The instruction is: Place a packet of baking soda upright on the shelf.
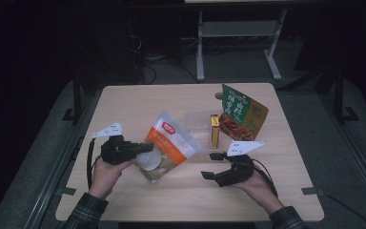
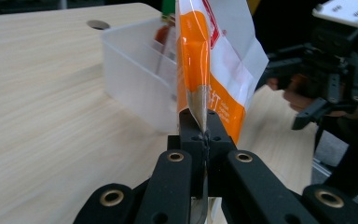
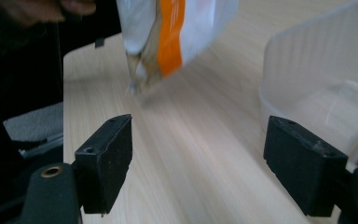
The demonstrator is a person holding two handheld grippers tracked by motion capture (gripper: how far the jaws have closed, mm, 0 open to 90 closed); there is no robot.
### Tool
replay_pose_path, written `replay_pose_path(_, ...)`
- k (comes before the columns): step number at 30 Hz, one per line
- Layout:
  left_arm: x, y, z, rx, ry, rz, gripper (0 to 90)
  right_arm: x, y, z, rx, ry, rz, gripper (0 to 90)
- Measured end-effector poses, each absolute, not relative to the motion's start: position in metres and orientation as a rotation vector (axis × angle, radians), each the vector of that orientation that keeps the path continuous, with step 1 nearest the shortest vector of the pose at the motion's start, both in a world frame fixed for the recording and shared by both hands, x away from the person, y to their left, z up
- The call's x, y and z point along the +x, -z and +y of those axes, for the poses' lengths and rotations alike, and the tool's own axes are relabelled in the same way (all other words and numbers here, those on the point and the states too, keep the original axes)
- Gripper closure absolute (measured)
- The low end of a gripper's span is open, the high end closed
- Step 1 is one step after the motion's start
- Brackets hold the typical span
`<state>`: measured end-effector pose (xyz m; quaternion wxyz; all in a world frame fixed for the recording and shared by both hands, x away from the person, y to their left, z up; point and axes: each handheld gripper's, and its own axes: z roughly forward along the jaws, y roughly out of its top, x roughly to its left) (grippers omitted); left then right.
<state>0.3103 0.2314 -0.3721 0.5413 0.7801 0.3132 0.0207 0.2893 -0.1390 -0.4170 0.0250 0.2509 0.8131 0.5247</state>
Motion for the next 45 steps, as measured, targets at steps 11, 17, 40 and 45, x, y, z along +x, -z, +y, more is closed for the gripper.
replay_pose_path(11, 0.296, 0.374, 0.202, 1.849, -0.003, 0.679, 89.6, 0.302, 0.414, -0.12, 0.789, -1.789, 2.467, 37.1)
replay_pose_path(17, 0.293, 0.376, 0.192, 1.848, 0.019, 0.659, 89.6, 0.302, 0.414, -0.118, 0.775, -1.864, 2.469, 57.0)
replay_pose_path(40, 0.297, 0.386, 0.186, 1.915, -0.04, 0.67, 80.3, 0.3, 0.407, -0.115, 0.679, -2.024, 2.551, 90.0)
replay_pose_path(45, 0.296, 0.389, 0.183, 1.964, -0.101, 0.675, 64.7, 0.296, 0.402, -0.114, 0.645, -2.012, 2.573, 90.0)
